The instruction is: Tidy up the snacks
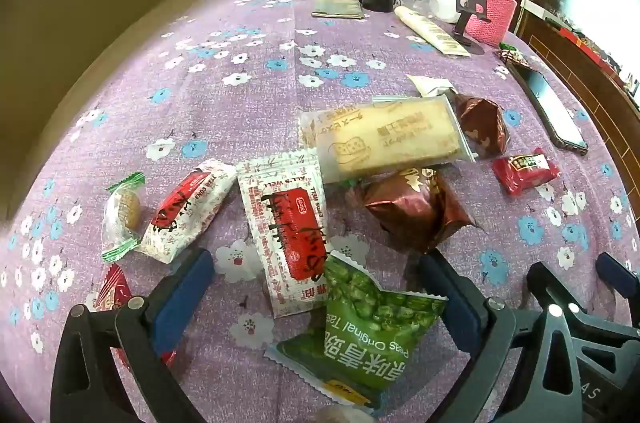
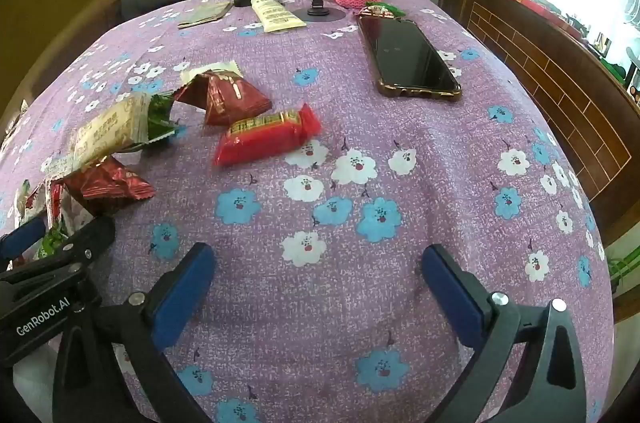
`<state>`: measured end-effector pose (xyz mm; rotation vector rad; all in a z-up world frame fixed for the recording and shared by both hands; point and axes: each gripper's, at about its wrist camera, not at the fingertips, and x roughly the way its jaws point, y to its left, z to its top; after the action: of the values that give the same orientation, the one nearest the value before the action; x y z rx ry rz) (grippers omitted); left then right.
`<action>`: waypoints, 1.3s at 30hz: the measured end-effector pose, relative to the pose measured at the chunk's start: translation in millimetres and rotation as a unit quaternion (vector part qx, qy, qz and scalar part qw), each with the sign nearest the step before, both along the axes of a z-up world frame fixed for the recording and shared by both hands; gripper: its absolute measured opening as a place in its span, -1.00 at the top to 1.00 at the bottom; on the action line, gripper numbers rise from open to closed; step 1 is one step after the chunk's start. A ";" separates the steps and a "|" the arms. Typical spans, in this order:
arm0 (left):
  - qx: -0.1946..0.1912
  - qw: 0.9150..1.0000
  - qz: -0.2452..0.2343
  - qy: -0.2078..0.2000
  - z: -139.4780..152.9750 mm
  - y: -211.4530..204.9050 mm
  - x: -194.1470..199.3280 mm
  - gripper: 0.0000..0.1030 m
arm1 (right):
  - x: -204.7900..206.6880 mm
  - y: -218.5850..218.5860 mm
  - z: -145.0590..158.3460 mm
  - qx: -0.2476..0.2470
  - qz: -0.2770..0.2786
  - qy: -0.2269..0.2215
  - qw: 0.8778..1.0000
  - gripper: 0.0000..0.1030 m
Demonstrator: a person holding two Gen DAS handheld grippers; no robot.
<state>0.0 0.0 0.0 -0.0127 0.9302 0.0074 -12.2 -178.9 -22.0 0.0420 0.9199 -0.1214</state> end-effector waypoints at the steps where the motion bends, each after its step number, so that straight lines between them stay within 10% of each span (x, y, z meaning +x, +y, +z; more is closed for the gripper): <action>1: 0.000 1.000 0.000 0.000 0.0 0.0 0.0 -0.99 | 0.0 0.0 0.0 0.000 0.000 -0.001 1.000 -0.99; 39: -0.001 1.000 -0.001 0.000 -0.3 -2.3 2.5 -0.99 | -0.5 -0.4 -0.2 0.000 0.000 0.000 1.000 -0.99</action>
<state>2.5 -2.3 -0.3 -0.0133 0.9312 0.0043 -12.6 -179.2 -22.1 0.0421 0.9199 -0.1210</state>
